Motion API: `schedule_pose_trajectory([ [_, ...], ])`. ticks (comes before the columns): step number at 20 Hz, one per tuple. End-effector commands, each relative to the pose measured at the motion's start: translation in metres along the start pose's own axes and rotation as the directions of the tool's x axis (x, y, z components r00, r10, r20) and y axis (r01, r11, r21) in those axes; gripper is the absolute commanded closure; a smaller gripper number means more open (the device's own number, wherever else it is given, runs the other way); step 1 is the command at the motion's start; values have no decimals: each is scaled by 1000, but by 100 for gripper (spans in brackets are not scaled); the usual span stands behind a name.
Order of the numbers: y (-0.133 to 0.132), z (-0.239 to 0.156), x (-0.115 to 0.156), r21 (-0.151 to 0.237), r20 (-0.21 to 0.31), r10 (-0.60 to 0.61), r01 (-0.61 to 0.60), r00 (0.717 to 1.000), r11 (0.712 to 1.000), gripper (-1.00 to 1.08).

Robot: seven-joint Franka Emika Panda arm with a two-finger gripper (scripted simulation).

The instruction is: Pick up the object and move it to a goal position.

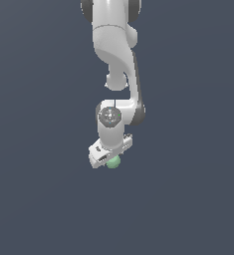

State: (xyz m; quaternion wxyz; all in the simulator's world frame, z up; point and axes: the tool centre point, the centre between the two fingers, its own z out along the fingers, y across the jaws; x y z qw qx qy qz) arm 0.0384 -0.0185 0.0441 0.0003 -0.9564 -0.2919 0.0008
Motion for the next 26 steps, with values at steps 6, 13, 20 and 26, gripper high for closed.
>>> schedule_pose_trajectory([
  [6,1,5,1,-1,-1,0,0,1000,1000,108],
  [13,1,5,1,-1,-1,0,0,1000,1000,108],
  [20,1,-4,-1,-1,-1,0,0,1000,1000,108],
  [26,-1,-31,-9,-2,-1,0,0,1000,1000,108],
])
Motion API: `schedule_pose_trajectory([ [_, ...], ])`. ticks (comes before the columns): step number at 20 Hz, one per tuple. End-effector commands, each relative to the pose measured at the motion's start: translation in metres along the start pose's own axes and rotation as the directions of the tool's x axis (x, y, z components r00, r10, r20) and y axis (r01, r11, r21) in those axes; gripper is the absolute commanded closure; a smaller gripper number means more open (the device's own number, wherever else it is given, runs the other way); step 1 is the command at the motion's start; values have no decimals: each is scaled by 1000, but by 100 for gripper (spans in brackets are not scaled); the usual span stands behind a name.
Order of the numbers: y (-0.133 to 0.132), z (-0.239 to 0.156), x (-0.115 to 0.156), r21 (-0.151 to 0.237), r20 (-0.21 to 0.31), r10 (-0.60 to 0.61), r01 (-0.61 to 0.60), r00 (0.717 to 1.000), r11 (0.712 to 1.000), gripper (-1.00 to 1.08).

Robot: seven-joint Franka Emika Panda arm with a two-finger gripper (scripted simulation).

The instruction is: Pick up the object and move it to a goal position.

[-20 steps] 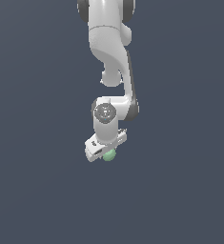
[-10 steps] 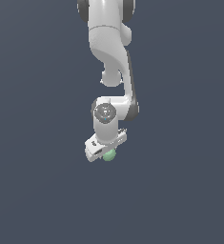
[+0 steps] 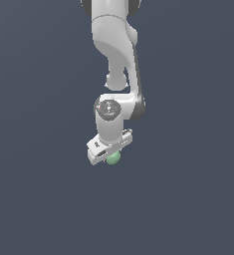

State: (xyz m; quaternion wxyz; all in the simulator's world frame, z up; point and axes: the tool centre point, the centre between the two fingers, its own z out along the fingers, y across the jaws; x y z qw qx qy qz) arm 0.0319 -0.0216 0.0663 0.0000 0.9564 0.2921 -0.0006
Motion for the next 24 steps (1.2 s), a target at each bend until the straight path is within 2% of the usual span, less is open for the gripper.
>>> schedule_pose_trajectory([
  [1,-1,-15,-4,-1,-1,0,0,1000,1000,108],
  [10,-7,-95,-27,-1,-1,0,0,1000,1000,108],
  [24,-18,-261,-73,0,-2,-1,1,1000,1000,108],
])
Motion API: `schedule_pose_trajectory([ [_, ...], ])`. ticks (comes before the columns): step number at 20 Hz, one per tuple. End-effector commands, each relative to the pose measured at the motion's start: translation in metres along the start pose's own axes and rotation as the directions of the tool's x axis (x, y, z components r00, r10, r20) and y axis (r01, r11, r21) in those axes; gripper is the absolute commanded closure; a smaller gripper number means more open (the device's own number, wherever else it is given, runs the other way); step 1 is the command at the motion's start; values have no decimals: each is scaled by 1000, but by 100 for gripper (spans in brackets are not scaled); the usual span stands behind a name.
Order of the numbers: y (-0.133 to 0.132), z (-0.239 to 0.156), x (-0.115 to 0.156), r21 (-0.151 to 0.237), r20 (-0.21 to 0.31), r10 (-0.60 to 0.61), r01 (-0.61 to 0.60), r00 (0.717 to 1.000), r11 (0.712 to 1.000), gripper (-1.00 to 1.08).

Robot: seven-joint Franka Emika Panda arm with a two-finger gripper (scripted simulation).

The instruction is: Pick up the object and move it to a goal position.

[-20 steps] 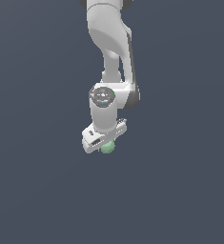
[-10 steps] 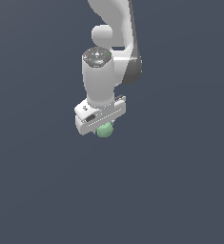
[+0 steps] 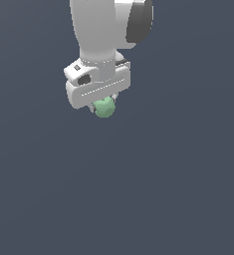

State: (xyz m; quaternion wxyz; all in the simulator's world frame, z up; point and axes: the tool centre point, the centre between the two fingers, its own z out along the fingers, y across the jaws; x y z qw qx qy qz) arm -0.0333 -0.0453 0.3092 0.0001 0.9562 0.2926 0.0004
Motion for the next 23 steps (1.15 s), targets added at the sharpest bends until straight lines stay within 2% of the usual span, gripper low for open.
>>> schedule_pose_trajectory([
  [1,-2,-30,-8,1,0,0,0,1000,1000,108],
  [7,-5,-92,-24,1,0,0,0,1000,1000,108],
  [12,-6,-130,-33,1,0,0,0,1000,1000,108],
  [17,-6,-153,-38,1,0,0,0,1000,1000,108],
  [23,-6,-162,-40,0,1,1,-1,1000,1000,108],
])
